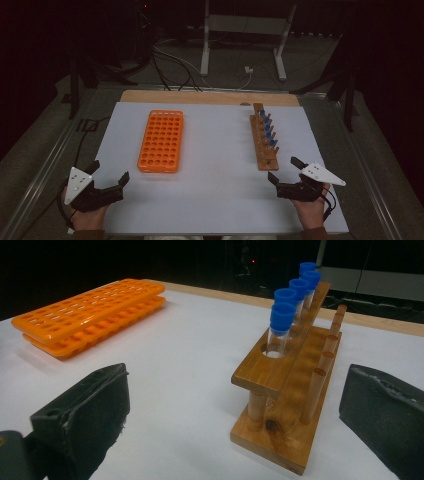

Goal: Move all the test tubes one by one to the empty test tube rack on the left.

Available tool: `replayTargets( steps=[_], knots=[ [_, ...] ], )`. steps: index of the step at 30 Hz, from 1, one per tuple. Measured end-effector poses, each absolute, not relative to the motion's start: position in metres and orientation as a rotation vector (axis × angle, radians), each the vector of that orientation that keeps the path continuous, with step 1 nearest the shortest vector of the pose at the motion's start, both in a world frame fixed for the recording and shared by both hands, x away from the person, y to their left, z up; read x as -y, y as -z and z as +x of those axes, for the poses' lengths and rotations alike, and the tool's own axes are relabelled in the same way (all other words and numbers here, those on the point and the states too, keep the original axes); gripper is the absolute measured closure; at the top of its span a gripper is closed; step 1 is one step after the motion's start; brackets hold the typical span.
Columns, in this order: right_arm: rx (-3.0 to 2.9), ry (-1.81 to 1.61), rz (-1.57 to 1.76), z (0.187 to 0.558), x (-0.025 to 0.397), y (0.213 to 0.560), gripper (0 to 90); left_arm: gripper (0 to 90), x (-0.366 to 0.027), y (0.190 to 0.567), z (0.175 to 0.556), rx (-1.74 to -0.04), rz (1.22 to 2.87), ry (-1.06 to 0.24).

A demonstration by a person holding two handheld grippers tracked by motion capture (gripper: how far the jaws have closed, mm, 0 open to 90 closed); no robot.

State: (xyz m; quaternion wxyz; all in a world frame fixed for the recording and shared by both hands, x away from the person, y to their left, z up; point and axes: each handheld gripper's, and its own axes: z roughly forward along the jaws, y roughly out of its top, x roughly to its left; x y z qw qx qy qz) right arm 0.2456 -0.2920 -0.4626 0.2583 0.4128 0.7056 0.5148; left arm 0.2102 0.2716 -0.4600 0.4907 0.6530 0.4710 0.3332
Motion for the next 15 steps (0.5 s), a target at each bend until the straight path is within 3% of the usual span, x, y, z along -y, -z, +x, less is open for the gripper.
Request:
replayTargets(
  steps=[15],
  knots=[
    [-1.946,-1.358,1.091,0.265,0.286,0.446,0.2,0.4,-0.272,0.462,0.211,-1.160,1.587,-0.808]
  ],
)
